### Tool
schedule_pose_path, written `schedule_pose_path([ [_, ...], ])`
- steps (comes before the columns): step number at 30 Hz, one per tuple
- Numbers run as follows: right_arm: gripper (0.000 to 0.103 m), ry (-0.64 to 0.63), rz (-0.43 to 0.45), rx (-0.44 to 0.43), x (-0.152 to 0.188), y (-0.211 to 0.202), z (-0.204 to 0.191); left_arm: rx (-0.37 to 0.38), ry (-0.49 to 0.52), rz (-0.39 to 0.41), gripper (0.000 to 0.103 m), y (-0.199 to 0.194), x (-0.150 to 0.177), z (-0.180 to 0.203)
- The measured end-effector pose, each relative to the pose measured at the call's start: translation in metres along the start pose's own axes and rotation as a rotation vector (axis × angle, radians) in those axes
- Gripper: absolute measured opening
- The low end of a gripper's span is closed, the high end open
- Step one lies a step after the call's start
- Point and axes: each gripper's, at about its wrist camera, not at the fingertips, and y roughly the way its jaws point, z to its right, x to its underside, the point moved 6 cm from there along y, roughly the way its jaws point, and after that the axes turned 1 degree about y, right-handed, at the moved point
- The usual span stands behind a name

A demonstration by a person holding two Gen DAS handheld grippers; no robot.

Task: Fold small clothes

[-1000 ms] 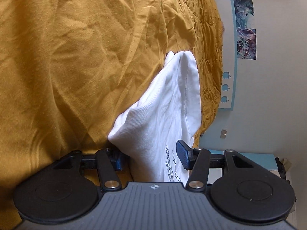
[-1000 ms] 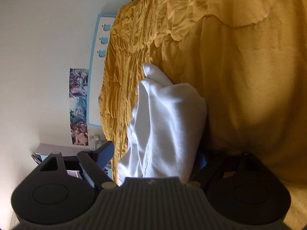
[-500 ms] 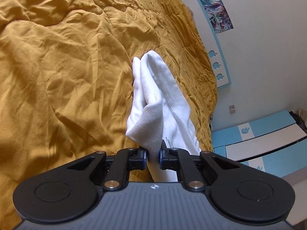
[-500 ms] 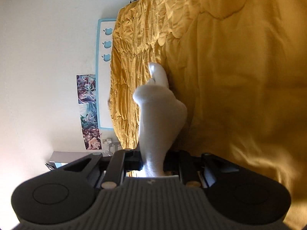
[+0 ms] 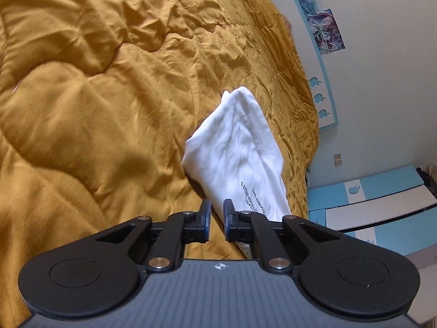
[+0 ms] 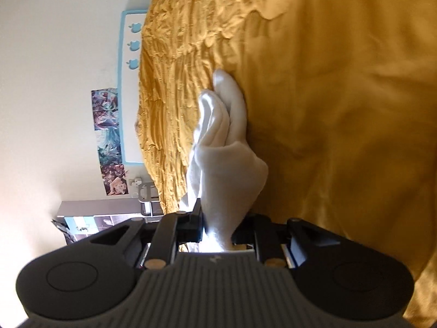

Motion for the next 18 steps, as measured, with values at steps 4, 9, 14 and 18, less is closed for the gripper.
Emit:
schedule_pose_path([
  [4, 0.033, 0.031, -0.008, -0.021, 0.002, -0.001, 0.014, 0.02, -0.075, 0.018, 0.039, 0.016, -0.001, -0.012],
  [9, 0.053, 0.056, -0.013, -0.016, 0.0, 0.005, 0.011, 0.06, -0.16, 0.0, 0.051, 0.056, -0.019, -0.005],
  [14, 0.057, 0.031, -0.031, 0.006, 0.002, 0.014, 0.008, 0.047, -0.256, -0.034, 0.048, 0.099, -0.026, -0.013],
  [18, 0.017, 0.012, -0.02, 0.041, 0.002, 0.017, 0.012, -0.007, -0.296, -0.011, 0.016, 0.114, -0.029, -0.017],
])
